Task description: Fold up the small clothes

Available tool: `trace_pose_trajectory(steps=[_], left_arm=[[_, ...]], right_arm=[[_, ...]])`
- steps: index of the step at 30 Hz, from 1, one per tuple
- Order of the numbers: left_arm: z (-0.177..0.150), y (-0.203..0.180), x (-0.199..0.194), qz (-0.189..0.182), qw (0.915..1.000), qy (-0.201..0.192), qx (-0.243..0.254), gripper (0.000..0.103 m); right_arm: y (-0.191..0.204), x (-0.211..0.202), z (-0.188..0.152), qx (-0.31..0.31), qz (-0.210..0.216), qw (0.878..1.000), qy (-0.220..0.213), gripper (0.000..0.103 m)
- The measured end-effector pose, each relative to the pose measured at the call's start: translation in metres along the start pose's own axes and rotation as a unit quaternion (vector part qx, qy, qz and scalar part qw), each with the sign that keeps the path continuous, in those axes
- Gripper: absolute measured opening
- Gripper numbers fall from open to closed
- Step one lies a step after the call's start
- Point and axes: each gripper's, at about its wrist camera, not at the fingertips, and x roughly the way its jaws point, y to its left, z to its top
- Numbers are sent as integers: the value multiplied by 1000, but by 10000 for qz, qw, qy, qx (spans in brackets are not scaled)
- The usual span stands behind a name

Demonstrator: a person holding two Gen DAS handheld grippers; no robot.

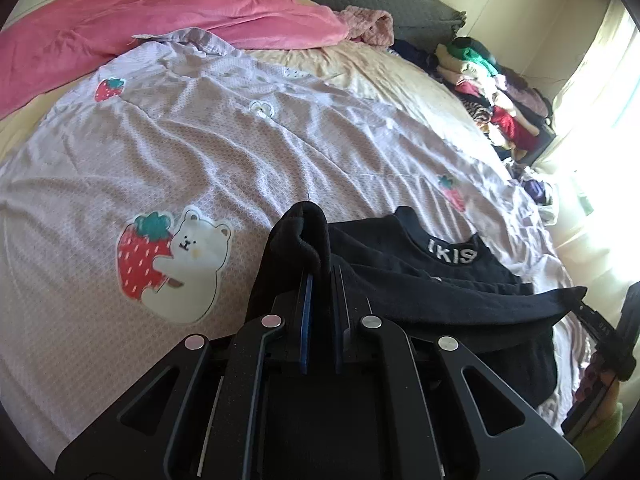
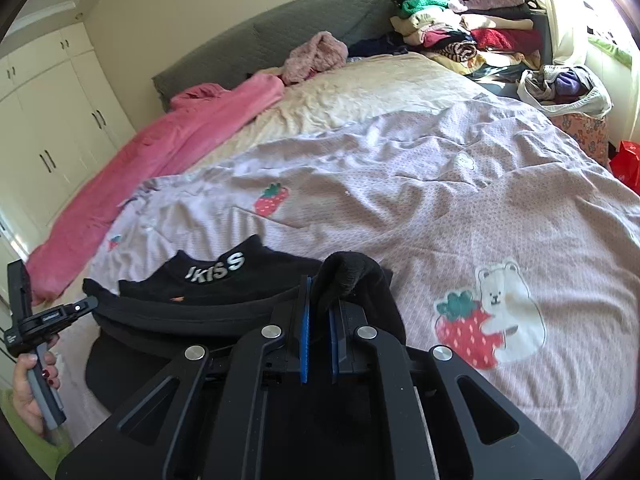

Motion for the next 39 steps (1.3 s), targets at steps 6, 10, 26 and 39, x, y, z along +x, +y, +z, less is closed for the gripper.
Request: trace_pose_trajectory(steps=[6, 10, 26, 39], left_arm=[[12, 7, 17, 195, 9998, 49, -43, 29], [18, 23, 12, -41, 9991, -48, -431, 35], [-8, 3, -28, -32, 9987, -480, 151, 35], [-39, -22, 14, 429, 9944, 121, 958, 44]], right_arm=[[-3, 27, 9, -41, -225, 9995, 235, 11], [-2, 29, 10, -61, -231, 9995, 187, 23], [-5, 2, 14, -305, -378, 9985, -236, 51], [33, 32, -29, -1229, -441, 9901, 512, 51]])
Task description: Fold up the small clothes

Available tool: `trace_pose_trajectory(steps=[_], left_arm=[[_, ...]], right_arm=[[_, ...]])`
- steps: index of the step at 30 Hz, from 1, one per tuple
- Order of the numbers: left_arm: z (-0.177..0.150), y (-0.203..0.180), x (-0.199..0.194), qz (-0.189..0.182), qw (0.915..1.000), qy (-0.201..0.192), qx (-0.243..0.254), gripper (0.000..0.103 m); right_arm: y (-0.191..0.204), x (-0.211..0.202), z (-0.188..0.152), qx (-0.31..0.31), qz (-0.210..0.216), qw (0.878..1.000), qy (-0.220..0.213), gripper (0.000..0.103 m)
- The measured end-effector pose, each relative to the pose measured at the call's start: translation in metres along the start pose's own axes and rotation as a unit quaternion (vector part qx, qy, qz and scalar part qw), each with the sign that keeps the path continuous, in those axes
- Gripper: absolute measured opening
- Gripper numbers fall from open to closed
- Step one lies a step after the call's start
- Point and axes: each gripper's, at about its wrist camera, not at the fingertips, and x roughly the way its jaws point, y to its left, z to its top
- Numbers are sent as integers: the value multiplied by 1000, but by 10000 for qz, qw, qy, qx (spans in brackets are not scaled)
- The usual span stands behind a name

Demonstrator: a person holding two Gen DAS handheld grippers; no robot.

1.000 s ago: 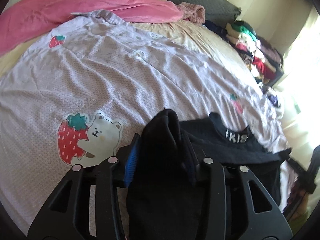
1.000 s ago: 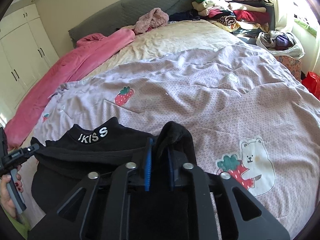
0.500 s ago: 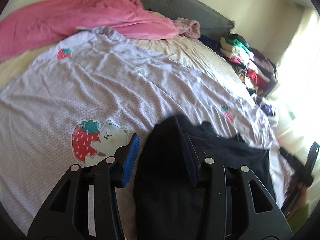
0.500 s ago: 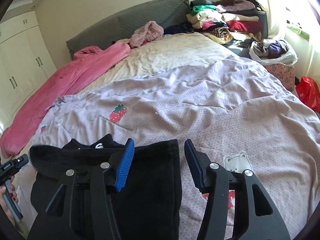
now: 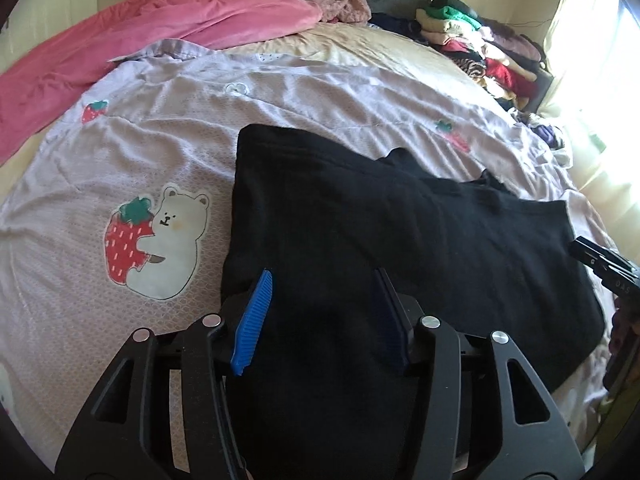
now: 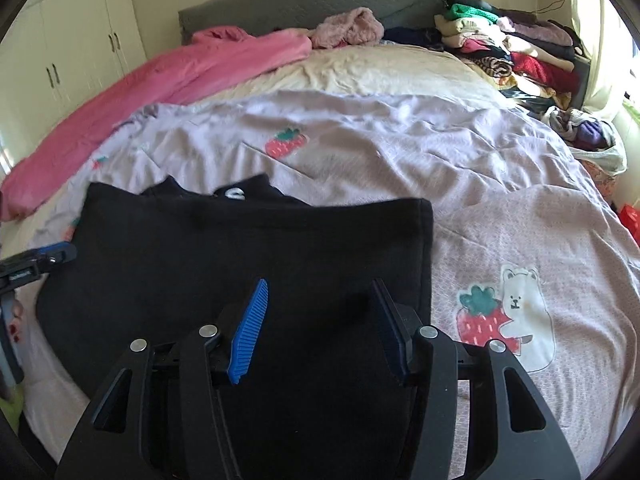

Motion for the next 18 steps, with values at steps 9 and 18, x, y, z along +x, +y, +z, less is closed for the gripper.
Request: trace_pose_trajectory(steps=[9, 18], left_arm=[[7, 5, 1, 320, 9993, -105, 134, 53], [12, 17, 24, 470, 9989, 9, -35, 35]], right_arm=[[-30, 6, 5, 506, -478, 9975, -115, 58], [-48, 28, 3, 967, -116, 9951, 138, 21]])
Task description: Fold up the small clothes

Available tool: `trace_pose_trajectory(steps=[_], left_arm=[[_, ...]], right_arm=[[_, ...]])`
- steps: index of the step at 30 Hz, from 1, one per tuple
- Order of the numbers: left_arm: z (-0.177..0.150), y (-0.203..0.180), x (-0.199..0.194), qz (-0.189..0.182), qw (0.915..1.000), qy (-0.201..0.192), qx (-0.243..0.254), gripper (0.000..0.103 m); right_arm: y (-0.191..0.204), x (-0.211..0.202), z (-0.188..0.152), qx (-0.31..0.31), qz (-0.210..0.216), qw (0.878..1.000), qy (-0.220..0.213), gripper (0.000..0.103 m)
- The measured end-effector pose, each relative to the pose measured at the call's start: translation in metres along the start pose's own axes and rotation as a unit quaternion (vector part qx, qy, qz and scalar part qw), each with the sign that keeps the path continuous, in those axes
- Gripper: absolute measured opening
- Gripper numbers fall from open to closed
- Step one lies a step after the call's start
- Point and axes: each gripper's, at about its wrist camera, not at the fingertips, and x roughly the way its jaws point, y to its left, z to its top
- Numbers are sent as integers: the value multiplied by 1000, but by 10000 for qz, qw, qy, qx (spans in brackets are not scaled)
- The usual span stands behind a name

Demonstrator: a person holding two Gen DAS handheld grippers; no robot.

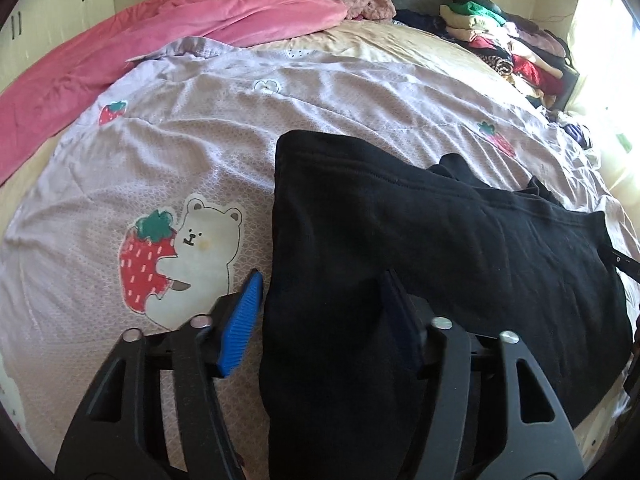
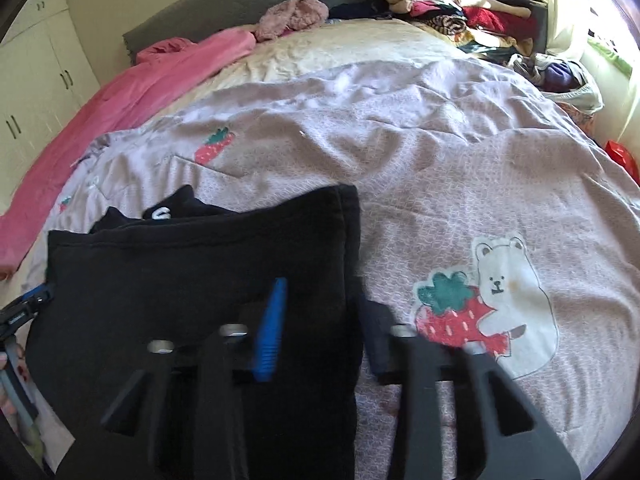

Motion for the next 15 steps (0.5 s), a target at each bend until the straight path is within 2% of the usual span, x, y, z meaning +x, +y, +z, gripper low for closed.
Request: trace_pose_trajectory(steps=[1, 2, 5, 7, 9, 12, 14, 15], left_arm=[[0, 0, 0, -50, 10000, -23, -3, 18], [-1, -1, -1, -71, 10000, -50, -2, 14], [0, -1, -7, -5, 9998, -181, 43, 11], [1, 2, -5, 5, 9999, -160, -53, 11], [-1, 5, 2, 26, 9999, -68, -112, 18], [-5, 8, 5, 38, 9999, -73, -102, 23], [-6, 9, 4, 36, 9999, -82, -112, 27], [-6, 11, 3, 29, 9999, -92, -117, 29]], right_arm=[[3, -3, 1, -86, -29, 9999, -60, 15], [5, -6, 1, -170, -77, 9997, -126, 12], [6, -18, 6, -219, -96, 9988, -419, 8], [2, -17, 6, -205, -159, 9988, -425, 8], [-1, -1, 1, -234, -480, 9985, -76, 10], [-7, 8, -3, -62, -493, 9987, 62, 15], [-8, 3, -2, -8, -674, 9977, 10, 36], [-9, 1, -2, -4, -714, 9974, -10, 37]])
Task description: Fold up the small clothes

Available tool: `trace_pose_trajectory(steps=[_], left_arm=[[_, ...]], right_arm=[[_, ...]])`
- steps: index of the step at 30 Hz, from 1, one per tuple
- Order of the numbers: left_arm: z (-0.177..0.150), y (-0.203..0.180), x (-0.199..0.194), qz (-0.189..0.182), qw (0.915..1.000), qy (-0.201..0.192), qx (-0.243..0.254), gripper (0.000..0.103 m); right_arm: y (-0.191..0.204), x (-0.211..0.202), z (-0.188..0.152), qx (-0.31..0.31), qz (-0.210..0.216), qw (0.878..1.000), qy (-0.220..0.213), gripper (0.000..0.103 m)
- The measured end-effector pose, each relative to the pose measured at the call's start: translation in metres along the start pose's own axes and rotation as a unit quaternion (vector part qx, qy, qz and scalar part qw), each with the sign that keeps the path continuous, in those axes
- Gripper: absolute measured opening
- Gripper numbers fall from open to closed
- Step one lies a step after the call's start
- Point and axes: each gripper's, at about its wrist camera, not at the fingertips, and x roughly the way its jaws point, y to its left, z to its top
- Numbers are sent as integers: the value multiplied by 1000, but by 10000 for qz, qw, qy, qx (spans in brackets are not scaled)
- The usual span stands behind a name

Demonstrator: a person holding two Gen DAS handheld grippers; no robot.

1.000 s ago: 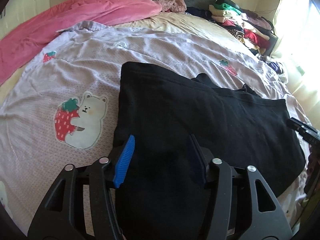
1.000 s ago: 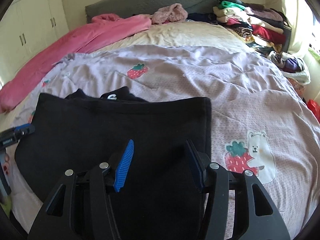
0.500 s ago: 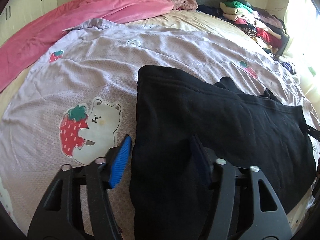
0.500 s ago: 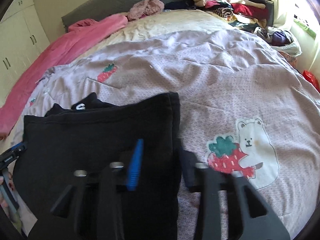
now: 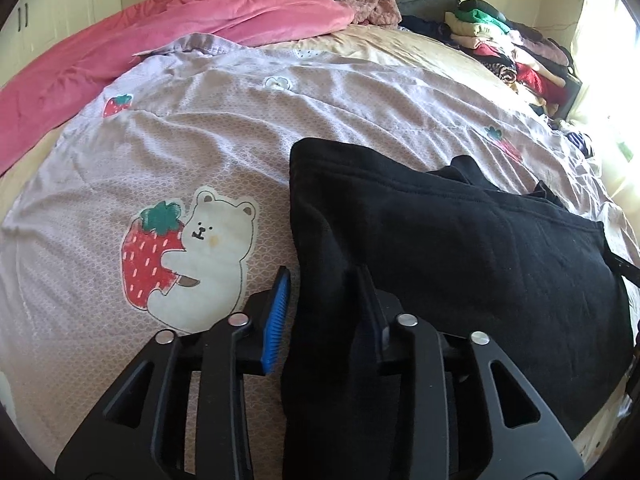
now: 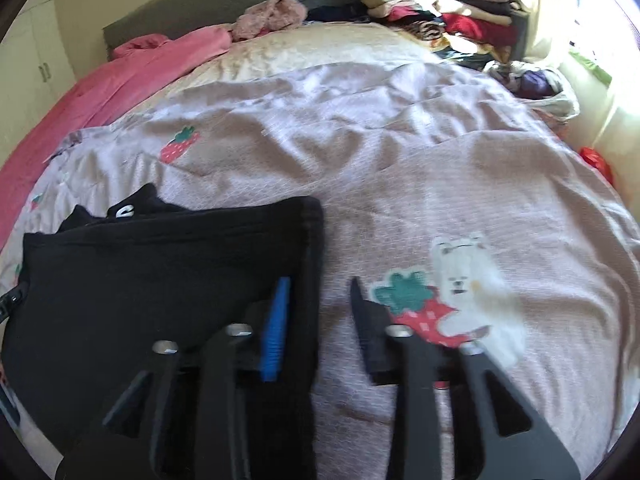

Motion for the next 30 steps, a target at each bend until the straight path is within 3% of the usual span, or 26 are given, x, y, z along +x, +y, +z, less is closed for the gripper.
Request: trace_pose_trajectory(steps=[2, 5, 8, 9, 11, 14, 16, 19, 21, 22, 23, 30], left_arm=[[-2, 3, -1, 22, 10000, -35, -23, 36], [-4, 8, -7, -33, 9999, -53, -144, 39], [-5, 8, -14, -44, 9999, -57, -156, 39], [-6, 8, -19, -28, 9999, -78, -122, 39], [-7, 8, -29, -38, 9999, -89, -74, 39], [-8, 10, -40, -64, 9999, -127, -75, 39], [-8, 11, -50, -150, 9997, -141, -105, 51], [-7, 10, -64, -185, 9995, -247, -53, 55], [-6, 11, -73, -181, 9993, -309, -62, 58], [-6, 12, -77, -157, 9993, -339, -82, 69], [-5, 13, -80, -109, 9991, -388, -113, 74], [0, 20, -104, -123, 9980, -599, -186, 80]], right_arm=[[-3, -9, -1, 80, 97, 9999, -69, 37], [-5, -28, -3, 116, 151, 9996, -226, 47], [-3, -49, -8, 14, 231, 9989, -413, 47], [-1, -57, -11, -41, 299, 9984, -474, 50], [3, -69, -17, -69, 356, 9976, -595, 68], [18, -87, -23, -225, 604, 9953, -718, 68], [32, -99, -28, -370, 772, 9933, -779, 68], [53, -113, -34, -586, 1015, 9896, -830, 70], [67, -122, -38, -715, 1130, 9871, -883, 77], [74, -127, -40, -763, 1220, 9851, -938, 80], [78, -130, -41, -801, 1274, 9840, -951, 80], [128, -151, -49, -1334, 1639, 9720, -1022, 80]])
